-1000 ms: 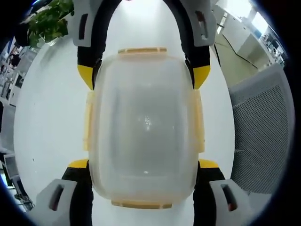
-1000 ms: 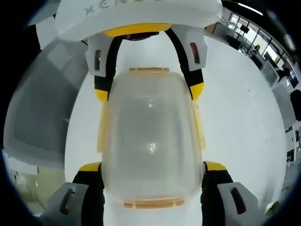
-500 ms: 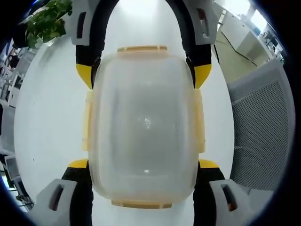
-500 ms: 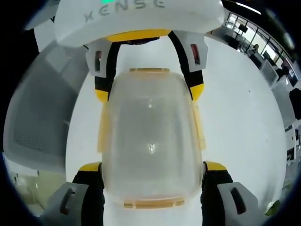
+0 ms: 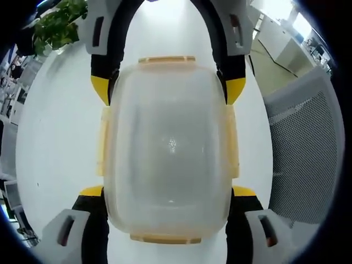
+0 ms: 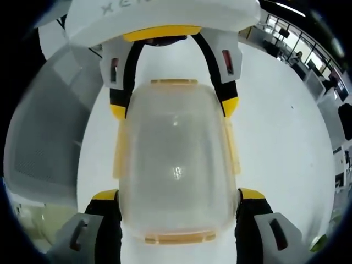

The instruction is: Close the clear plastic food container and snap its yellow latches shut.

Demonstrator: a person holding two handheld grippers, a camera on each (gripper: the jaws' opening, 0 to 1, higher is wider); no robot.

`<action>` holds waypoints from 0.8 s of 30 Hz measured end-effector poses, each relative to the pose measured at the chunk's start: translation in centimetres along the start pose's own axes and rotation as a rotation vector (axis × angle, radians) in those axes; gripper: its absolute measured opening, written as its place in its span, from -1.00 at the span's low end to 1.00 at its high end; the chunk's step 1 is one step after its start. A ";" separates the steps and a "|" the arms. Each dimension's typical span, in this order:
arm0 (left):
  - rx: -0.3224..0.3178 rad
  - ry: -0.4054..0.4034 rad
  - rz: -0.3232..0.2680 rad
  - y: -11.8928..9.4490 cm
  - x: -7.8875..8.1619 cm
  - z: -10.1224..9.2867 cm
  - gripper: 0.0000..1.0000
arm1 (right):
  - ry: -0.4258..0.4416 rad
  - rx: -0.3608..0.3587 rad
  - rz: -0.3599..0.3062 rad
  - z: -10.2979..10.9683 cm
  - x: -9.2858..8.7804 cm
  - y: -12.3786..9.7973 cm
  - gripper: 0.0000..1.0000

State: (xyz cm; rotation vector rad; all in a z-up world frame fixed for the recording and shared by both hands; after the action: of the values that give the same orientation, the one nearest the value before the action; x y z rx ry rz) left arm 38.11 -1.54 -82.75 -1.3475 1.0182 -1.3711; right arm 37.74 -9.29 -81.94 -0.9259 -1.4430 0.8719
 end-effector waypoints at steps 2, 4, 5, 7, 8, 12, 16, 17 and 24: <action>0.000 -0.001 -0.001 -0.1 -0.2 0.0 0.79 | -0.001 0.000 -0.002 0.0 0.3 0.1 0.72; 0.000 -0.001 -0.001 -0.1 -0.5 0.0 0.79 | 0.000 0.000 0.003 0.0 0.6 0.3 0.72; 0.000 -0.002 -0.003 -0.2 -0.6 0.0 0.80 | 0.000 0.000 0.005 0.0 0.7 0.3 0.72; -0.001 -0.003 -0.006 -0.2 -0.8 0.1 0.80 | -0.002 0.001 0.009 0.0 0.9 0.5 0.72; 0.000 -0.004 -0.006 -0.2 -0.9 0.1 0.80 | -0.002 0.001 0.009 0.0 1.0 0.5 0.72; -0.001 -0.004 -0.006 -0.4 -1.4 0.1 0.80 | 0.001 -0.001 0.008 -0.1 1.4 0.7 0.72; -0.002 -0.004 -0.005 -0.6 -2.0 0.2 0.80 | 0.001 -0.002 0.005 -0.2 2.0 0.9 0.72; -0.002 -0.004 -0.004 -0.6 -2.1 0.2 0.80 | 0.001 -0.002 0.005 -0.2 2.1 1.0 0.72; -0.002 -0.005 0.000 -1.0 -3.6 0.3 0.80 | 0.001 -0.003 0.004 -0.2 3.5 1.5 0.72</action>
State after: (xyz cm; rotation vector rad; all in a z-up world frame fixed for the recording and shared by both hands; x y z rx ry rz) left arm 38.23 2.18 -82.61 -1.3515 1.0162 -1.3667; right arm 37.89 -5.47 -81.91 -0.9313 -1.4423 0.8727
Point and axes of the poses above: the point that each gripper's makers call its tool centre point, and the gripper's own axes: y roughly forward along the fingers, z roughly to its left, x roughly out of its top, the point moved 1 cm from there along -y, roughly backward along the fingers, and after that the axes turned 4 degrees about -y, right-handed, at the moved point
